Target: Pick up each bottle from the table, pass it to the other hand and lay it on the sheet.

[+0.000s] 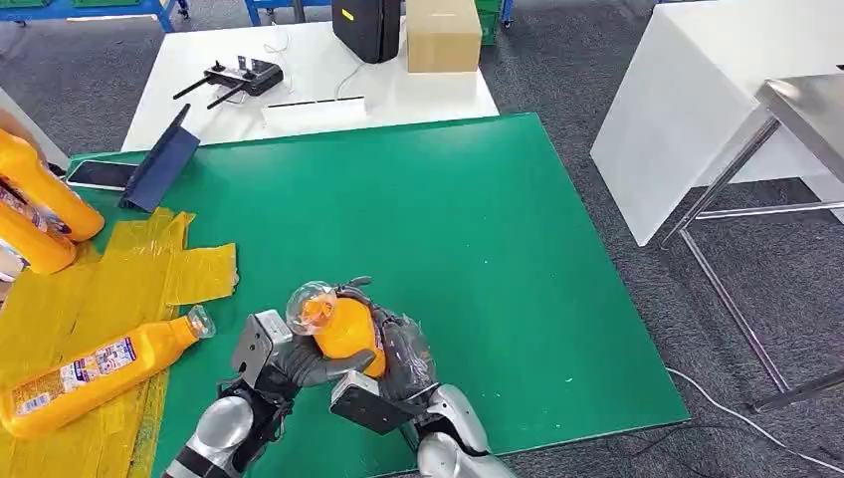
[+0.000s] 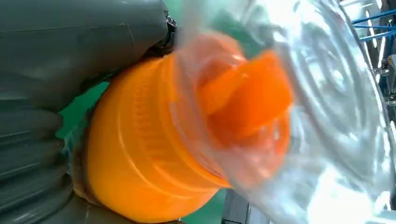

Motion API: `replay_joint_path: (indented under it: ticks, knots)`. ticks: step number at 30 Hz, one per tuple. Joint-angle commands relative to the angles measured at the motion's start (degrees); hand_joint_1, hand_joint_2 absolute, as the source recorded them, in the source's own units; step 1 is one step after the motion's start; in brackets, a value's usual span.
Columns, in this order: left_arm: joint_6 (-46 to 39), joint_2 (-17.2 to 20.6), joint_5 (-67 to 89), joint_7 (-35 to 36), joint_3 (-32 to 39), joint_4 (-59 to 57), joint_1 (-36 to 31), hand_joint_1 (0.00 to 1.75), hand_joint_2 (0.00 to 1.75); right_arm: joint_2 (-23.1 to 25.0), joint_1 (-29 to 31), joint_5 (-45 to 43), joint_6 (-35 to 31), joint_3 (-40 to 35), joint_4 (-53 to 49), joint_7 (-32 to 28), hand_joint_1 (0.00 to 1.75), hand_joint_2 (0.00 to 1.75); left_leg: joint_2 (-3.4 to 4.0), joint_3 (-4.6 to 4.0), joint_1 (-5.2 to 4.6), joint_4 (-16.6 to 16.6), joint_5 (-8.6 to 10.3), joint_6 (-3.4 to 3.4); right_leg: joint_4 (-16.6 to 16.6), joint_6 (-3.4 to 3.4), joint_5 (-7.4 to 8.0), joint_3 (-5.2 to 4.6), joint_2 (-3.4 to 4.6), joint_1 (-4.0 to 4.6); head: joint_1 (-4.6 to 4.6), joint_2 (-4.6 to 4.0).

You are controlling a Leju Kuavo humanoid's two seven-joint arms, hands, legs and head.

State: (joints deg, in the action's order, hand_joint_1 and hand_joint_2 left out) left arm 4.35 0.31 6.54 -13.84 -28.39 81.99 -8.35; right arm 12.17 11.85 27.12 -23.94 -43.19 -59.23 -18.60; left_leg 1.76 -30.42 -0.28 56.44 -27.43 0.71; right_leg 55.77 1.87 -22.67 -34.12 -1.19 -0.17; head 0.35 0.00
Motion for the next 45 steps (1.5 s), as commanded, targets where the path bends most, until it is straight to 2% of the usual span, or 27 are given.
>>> replay_joint_path:
  ticks: [1, 37, 45]
  knots:
    - [-0.6, -1.5, -1.3, -0.5, -1.5, -0.5, -1.9, 1.75, 1.75, -1.1, -0.4, -2.4, -2.2, -0.1, -1.5, -2.2, 0.0, 1.75, -0.27, 0.07, 0.06, 0.0, -0.04, -0.04, 0.0, 0.0, -0.07, 0.14, -0.07, 0.04, 0.02, 0.0]
    - [-5.1, -1.1, 1.3, -0.4, 2.2, -1.0, -4.0, 1.75, 1.75, -1.0, -1.5, -4.9, -5.0, 2.1, -2.5, -3.8, 0.0, 1.75, -0.19, 0.05, 0.06, 0.0, -0.02, -0.05, 0.0, -0.01, -0.04, 0.11, -0.03, 0.03, 0.02, 0.0]
    - [-9.6, -1.1, 5.4, -0.1, 4.4, -1.7, -4.4, 1.75, 1.75, -1.2, -2.1, -5.2, -5.1, 2.8, -3.2, -3.8, 0.0, 1.75, -0.23, 0.12, 0.09, 0.0, -0.04, -0.07, 0.0, -0.02, -0.06, 0.19, -0.01, 0.06, 0.02, 0.0]
